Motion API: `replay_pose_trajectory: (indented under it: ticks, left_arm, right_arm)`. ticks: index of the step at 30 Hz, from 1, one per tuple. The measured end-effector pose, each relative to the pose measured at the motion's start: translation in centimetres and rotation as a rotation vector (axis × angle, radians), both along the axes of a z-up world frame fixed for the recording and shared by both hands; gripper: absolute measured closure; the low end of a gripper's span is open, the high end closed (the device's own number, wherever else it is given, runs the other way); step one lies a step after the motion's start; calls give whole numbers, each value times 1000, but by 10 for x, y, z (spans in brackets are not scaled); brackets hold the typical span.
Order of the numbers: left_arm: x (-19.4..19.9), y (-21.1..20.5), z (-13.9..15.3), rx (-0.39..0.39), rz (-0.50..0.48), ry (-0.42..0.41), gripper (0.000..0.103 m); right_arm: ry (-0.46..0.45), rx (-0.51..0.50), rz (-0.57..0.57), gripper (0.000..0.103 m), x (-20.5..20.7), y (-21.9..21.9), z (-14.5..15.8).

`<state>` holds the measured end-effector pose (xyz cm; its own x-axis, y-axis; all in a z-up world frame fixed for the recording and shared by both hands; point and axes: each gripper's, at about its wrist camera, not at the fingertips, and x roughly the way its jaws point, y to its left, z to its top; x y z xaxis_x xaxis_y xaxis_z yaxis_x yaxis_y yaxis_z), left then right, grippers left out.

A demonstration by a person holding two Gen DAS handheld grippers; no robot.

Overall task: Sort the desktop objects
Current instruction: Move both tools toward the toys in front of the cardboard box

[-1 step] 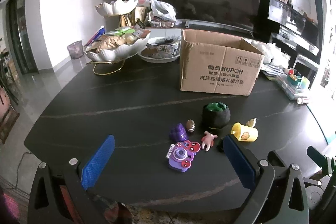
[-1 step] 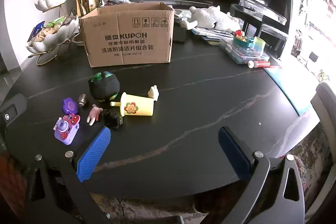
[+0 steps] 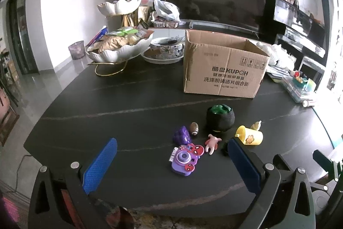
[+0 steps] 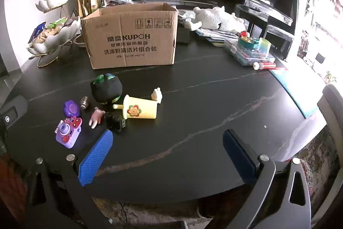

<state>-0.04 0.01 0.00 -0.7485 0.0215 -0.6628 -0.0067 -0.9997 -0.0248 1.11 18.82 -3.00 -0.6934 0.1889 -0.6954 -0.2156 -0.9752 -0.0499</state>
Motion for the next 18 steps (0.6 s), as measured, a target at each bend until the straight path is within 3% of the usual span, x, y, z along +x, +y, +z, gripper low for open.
replay_pose_trajectory:
  ticks: [11,15,18]
  left_arm:
    - [-2,1,0,29,-31,-10,1]
    - [3,2,1,21,-4,15,1]
    - [8,8,4,-30,-13,54,1]
  right_arm:
    - [17,-6,14,1,3,1,6]
    - [35,-1,0,1,3,0,4]
    - [39,-5,-2,1,3,1,5]
